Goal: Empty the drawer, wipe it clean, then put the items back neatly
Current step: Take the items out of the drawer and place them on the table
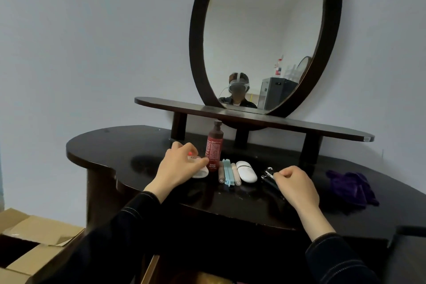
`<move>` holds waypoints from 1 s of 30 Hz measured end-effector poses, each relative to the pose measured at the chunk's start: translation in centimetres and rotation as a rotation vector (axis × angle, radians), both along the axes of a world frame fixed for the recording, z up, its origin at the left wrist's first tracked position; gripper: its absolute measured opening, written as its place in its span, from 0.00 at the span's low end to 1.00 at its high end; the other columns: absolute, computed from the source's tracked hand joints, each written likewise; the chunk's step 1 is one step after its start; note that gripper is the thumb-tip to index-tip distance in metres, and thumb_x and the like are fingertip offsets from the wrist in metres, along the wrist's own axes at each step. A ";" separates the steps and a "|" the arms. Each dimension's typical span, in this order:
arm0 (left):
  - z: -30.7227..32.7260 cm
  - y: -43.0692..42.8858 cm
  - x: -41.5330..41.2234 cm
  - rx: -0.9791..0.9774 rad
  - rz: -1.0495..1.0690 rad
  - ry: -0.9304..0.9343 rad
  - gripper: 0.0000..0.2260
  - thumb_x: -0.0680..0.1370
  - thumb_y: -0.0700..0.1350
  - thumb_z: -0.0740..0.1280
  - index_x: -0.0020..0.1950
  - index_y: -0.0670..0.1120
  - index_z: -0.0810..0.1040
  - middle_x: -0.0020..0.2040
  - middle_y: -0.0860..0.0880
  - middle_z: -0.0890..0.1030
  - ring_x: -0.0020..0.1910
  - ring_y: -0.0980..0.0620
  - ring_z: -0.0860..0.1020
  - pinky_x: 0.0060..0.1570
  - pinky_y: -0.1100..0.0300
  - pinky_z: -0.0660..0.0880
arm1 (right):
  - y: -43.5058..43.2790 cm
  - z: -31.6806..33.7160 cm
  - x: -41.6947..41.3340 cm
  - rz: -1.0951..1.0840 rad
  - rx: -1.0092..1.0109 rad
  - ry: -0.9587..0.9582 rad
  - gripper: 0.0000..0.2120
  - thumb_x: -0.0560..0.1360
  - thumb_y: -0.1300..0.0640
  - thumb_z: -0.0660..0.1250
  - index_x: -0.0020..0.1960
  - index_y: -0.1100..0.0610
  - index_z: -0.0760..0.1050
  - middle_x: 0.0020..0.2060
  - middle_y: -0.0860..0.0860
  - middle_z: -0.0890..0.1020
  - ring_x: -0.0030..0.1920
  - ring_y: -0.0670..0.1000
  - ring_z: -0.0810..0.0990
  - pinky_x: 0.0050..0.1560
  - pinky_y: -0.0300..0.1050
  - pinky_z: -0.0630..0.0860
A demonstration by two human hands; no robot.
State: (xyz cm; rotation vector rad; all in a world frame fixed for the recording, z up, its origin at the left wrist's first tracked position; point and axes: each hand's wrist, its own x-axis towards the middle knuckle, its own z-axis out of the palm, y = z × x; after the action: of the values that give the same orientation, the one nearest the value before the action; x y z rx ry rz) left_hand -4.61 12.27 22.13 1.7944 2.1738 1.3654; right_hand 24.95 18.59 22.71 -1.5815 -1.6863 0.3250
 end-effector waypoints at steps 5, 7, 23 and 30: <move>-0.5 0.1 0.0 0.006 0.028 0.072 0.16 0.72 0.59 0.70 0.56 0.53 0.77 0.55 0.52 0.70 0.56 0.47 0.72 0.54 0.53 0.75 | 0.0 -0.2 -0.4 0.107 -0.008 -0.108 0.10 0.74 0.52 0.67 0.55 0.46 0.74 0.55 0.47 0.71 0.46 0.48 0.78 0.38 0.45 0.71; -0.7 0.5 -0.3 0.025 0.061 0.073 0.13 0.75 0.57 0.70 0.54 0.52 0.77 0.54 0.52 0.69 0.56 0.46 0.74 0.53 0.55 0.74 | 0.4 -0.4 -0.5 0.107 0.015 -0.142 0.14 0.75 0.55 0.68 0.61 0.50 0.73 0.56 0.48 0.71 0.46 0.49 0.77 0.38 0.44 0.70; -1.0 -0.6 0.5 -0.021 0.054 0.242 0.20 0.78 0.51 0.67 0.69 0.47 0.72 0.65 0.45 0.70 0.61 0.43 0.73 0.56 0.51 0.76 | -0.7 -0.8 -0.5 0.200 0.062 -0.120 0.20 0.78 0.51 0.67 0.69 0.51 0.71 0.63 0.50 0.73 0.59 0.52 0.77 0.57 0.51 0.76; -3.1 -7.2 4.5 0.441 -0.034 0.122 0.01 0.78 0.40 0.66 0.49 0.45 0.77 0.49 0.53 0.72 0.40 0.51 0.76 0.38 0.53 0.74 | -7.7 -3.5 -0.2 0.038 0.530 -0.105 0.03 0.77 0.56 0.67 0.48 0.52 0.80 0.44 0.44 0.78 0.48 0.53 0.78 0.41 0.46 0.70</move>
State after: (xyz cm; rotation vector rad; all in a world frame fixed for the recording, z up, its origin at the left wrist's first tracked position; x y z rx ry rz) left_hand -0.15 5.08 19.04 2.0862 1.9971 1.8931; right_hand 24.75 10.93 19.22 -1.1869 -1.7034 -0.1819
